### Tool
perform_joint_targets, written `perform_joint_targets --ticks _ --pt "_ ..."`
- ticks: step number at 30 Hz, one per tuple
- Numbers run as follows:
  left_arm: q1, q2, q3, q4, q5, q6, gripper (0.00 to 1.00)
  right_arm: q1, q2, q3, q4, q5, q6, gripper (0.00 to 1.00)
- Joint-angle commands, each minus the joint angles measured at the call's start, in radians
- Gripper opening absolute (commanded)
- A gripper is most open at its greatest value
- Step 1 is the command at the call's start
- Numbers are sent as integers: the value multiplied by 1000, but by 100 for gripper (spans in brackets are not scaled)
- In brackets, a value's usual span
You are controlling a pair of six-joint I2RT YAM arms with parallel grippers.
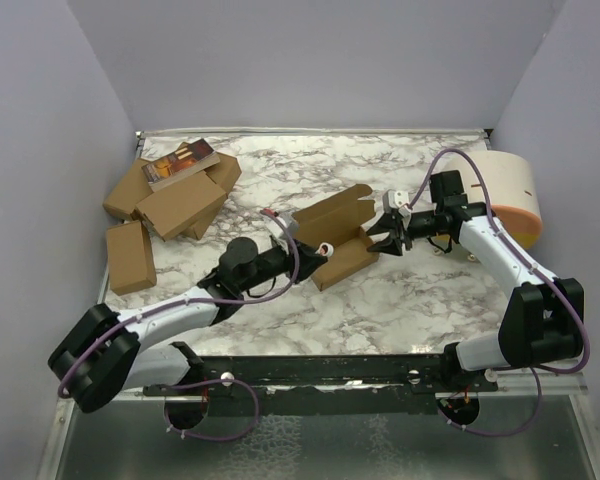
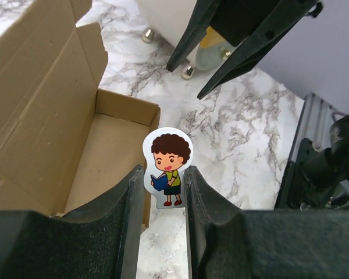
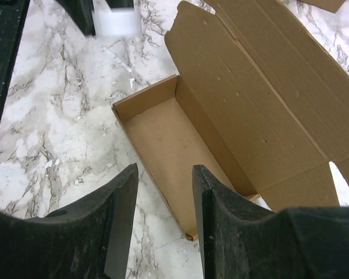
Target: Fold the paper box
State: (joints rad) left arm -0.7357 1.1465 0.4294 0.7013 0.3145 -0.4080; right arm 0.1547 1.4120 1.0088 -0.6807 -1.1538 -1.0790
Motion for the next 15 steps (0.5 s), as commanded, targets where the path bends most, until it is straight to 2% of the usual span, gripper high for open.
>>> perform_joint_targets --ticks 1,15 --pt "-64 114 100 -109 -115 114 2 -13 -6 7 33 -13 21 43" --pt "-102 459 370 -298 -208 176 8 -39 -49 -18 87 0 57 43"
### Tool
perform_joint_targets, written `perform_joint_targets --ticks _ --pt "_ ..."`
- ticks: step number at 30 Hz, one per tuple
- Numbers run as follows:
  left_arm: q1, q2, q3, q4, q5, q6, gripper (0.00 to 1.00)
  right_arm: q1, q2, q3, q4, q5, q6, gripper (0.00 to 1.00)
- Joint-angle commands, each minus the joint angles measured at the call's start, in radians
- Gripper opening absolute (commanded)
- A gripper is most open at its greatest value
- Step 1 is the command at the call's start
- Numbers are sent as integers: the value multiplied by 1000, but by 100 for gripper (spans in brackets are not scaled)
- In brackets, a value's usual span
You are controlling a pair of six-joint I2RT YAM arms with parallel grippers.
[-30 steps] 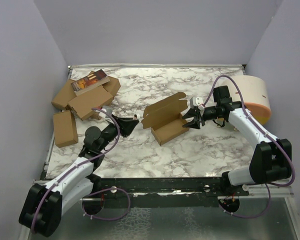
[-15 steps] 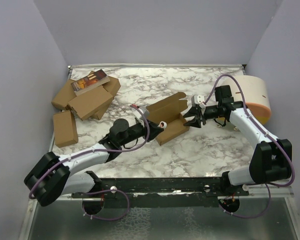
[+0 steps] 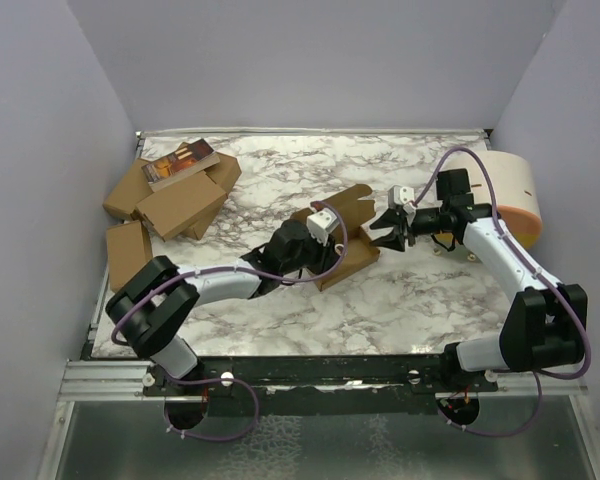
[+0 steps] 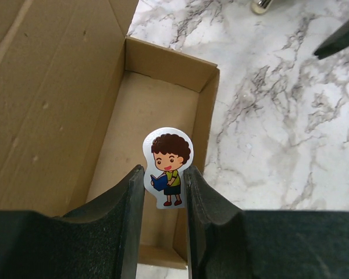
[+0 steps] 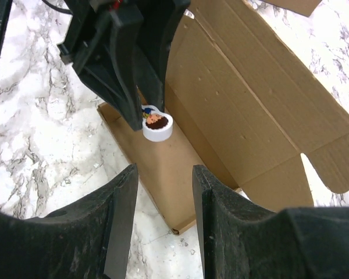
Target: Fold the paper box
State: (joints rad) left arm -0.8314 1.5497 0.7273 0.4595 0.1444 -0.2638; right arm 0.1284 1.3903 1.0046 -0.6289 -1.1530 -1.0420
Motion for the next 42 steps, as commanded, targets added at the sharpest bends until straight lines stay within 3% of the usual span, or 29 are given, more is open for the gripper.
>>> perform_joint_targets --ticks 1,12,22,25,31,42 --pt "-6 74 86 -63 -37 34 9 -15 -27 -14 35 -1 20 43" --pt "-10 196 154 -94 -76 30 23 -30 -30 -17 43 -2 25 43" --pt "-11 200 164 -95 -89 30 37 -36 -28 -18 42 -8 24 43" --pt "-11 183 155 -86 -90 26 43 -38 -29 -19 41 -10 23 43" --pt "-11 153 135 -68 -83 16 44 -41 -30 -18 40 -14 22 43" --pt "7 -128 -25 46 -91 25 44 -52 -34 -14 31 -43 25 43"
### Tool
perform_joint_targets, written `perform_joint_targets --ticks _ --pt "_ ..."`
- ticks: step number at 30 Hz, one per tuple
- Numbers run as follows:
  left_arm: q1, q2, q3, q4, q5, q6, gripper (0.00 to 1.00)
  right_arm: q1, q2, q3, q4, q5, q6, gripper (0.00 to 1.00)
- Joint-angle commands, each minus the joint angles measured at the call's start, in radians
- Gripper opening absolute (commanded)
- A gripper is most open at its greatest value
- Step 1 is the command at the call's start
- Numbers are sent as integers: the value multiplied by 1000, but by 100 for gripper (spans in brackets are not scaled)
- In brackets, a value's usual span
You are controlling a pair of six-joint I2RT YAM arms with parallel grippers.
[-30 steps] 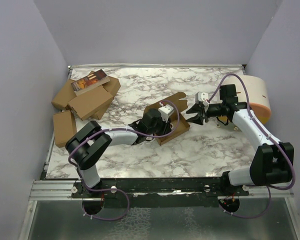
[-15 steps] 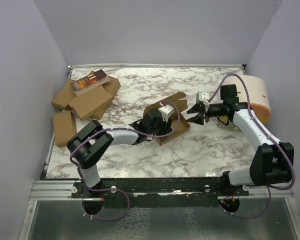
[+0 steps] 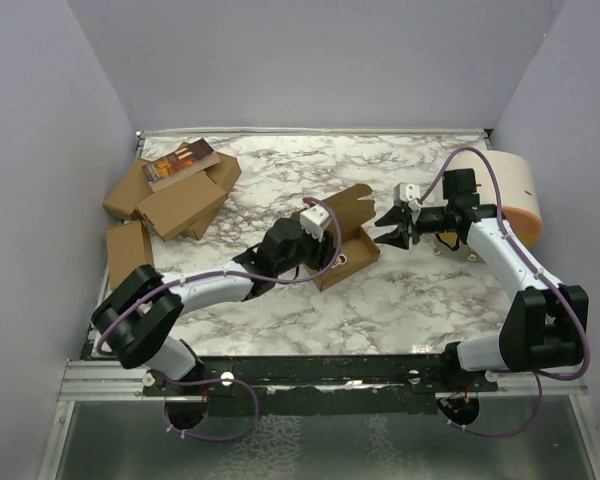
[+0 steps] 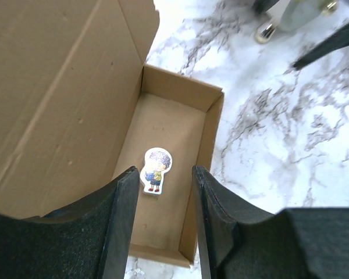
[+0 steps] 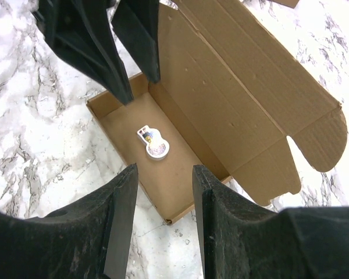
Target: Fold the paper box
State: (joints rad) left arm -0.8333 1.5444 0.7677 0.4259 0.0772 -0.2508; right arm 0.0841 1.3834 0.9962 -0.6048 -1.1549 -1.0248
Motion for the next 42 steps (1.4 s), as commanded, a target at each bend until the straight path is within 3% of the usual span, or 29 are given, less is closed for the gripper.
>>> perform_joint_targets --ticks 1,9,12,16,21,28,42 --pt "15 -160 -87 85 -28 11 45 -7 -26 -5 7 -43 8 43" --pt "140 -490 -250 54 -36 -43 73 -9 -22 -4 2 -56 7 43" --pt "266 -559 -298 29 74 -112 77 -9 -19 -4 2 -61 10 43" --pt "420 -530 -333 67 284 -206 77 -9 -12 -2 -1 -64 14 43" --pt "464 -430 -356 241 457 -272 74 -9 -10 -1 -1 -55 18 43" --pt "468 -324 -333 273 475 -245 69 -9 -5 -1 0 -58 19 43" --pt "467 -127 -259 341 508 -222 37 -9 0 -1 0 -56 22 43"
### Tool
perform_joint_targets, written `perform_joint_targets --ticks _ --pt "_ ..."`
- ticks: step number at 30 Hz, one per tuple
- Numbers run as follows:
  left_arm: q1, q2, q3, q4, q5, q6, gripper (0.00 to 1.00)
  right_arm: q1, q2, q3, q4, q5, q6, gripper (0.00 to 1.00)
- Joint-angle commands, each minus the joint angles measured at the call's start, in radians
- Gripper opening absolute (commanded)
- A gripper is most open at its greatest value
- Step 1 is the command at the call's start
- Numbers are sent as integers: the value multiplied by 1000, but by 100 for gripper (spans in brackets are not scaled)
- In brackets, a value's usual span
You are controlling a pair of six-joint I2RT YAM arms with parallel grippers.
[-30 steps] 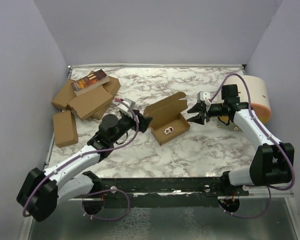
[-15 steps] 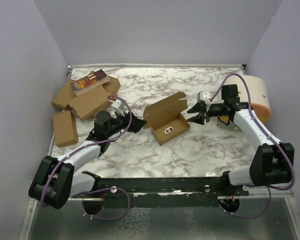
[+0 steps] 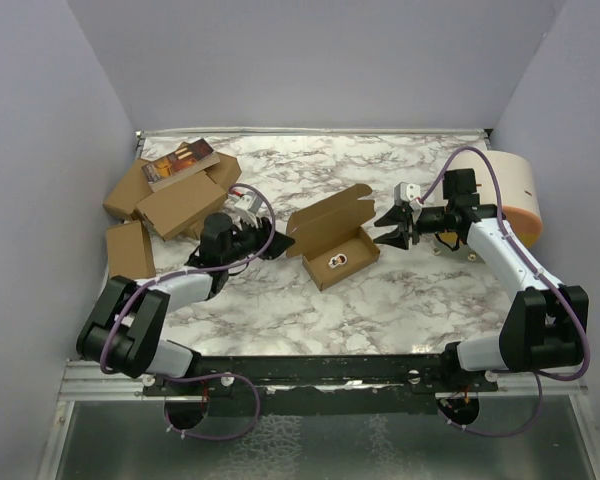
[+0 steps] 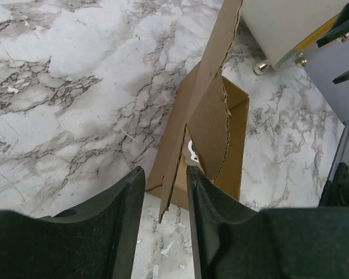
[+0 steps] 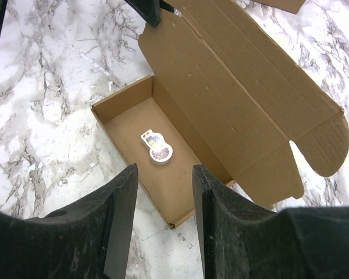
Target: Fold the paper box
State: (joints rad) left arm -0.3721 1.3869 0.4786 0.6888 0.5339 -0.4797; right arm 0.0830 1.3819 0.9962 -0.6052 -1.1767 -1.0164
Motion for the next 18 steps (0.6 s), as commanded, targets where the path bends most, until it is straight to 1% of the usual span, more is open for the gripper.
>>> perform_joint_targets --ticks 1,3,8,9,11,15,16,18 --pt "4 37 32 81 55 8 33 -8 2 -1 1 -35 12 43" --pt "4 45 37 79 57 11 27 -8 2 -1 1 -35 12 43" --pt "4 56 43 77 66 22 2 -8 5 -1 1 -34 12 43" --pt "4 54 44 74 66 30 0 -8 4 -1 1 -33 12 43" --pt "4 40 40 65 63 58 0 -8 3 -1 10 -30 26 43" --pt "4 -26 17 34 41 172 0 -8 -2 5 79 -9 129 44" --pt "4 -46 4 33 43 206 0 -8 -4 11 104 4 157 45" --pt "4 -83 -22 39 38 259 0 -8 -9 28 174 42 228 52"
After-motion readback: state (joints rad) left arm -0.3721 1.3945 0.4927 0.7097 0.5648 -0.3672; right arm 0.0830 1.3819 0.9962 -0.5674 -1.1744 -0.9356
